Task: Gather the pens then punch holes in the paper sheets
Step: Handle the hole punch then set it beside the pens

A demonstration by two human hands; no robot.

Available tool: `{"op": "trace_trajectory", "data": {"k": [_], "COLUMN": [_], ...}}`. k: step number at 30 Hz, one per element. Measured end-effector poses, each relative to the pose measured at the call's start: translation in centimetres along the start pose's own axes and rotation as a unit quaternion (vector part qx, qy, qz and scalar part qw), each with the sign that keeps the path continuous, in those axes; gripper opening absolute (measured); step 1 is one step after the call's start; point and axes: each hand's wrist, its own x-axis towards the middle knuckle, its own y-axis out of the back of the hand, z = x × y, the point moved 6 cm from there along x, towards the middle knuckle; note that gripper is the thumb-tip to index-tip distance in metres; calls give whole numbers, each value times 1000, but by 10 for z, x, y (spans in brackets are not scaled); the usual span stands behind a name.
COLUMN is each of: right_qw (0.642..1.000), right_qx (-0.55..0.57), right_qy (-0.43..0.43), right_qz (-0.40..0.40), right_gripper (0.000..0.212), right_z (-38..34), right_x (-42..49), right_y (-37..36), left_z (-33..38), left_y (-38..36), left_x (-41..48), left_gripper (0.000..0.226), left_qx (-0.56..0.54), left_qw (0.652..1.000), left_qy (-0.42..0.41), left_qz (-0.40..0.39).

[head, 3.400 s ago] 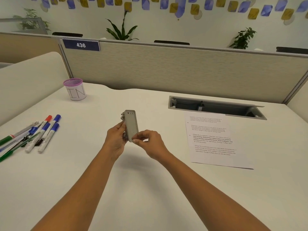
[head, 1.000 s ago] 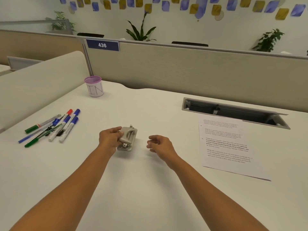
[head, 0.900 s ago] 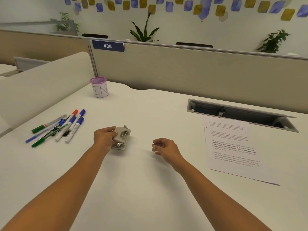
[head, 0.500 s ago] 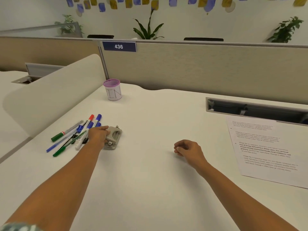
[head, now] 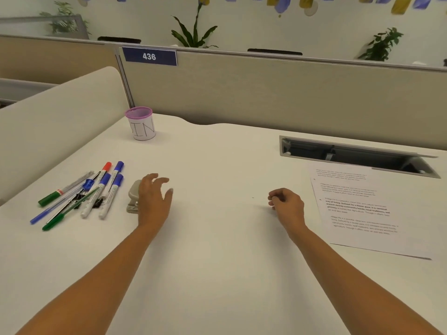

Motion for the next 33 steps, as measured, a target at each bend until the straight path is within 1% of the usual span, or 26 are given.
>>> {"op": "trace_trajectory", "data": {"k": [1,2,3,5,6,8,11,16,19,22,24,26,27,28,30,31,32,33], "right_qw": [1000,999,997,984,976,963,940,897,869,851,855,859,863,876,935,958,970,974], "right_qx": [-16,-40,-75,-153,-180,-216,-269,-340,-382,-403,-388,-369,-360,-343,-252,-216,-197,-197], "right_qy": [0,2,10,36,51,77,111,166,181,185,175,177,187,198,162,137,112,92], "right_qz": [10,3,-21,-87,-110,-143,-180,-229,-259,-282,-296,-308,-301,-276,-187,-131,-86,-62], "right_gripper": [26,26,27,32,34,38,45,47,44,37,34,36,38,39,40,40,40,40], "right_z": [3,5,6,8,7,5,-2,-8,-7,-5,-1,3,3,3,2,4,7,12], "right_x": [3,6,8,11,12,12,12,12,9,3,-2,-8,-10,-9,-6,-3,-2,-4], "right_y": [6,8,7,0,-4,-12,-25,-42,-46,-43,-37,-30,-26,-22,-4,6,15,20], "left_z": [9,15,17,14,11,8,10,12,13,12,12,12,12,13,13,13,13,13], "left_y": [-13,-26,-38,-60,-66,-71,-70,-69,-68,-68,-68,-68,-68,-67,-67,-67,-67,-67], "left_x": [-10,-18,-26,-39,-43,-46,-47,-50,-49,-49,-50,-50,-50,-50,-50,-50,-50,-50], "left_gripper": [25,27,30,39,42,45,45,44,44,43,43,43,43,42,42,42,42,43], "left_qx": [6,16,31,75,99,124,140,152,155,152,153,153,151,150,147,147,148,150], "left_qw": [999,995,989,976,970,966,967,968,969,970,970,970,970,970,971,971,970,970], "left_qy": [-37,-62,-74,-65,-56,-46,-55,-55,-57,-56,-57,-57,-58,-58,-56,-55,-54,-54], "left_qz": [-36,-77,-122,-194,-214,-222,-207,-192,-183,-179,-179,-180,-180,-181,-182,-182,-183,-183]}}
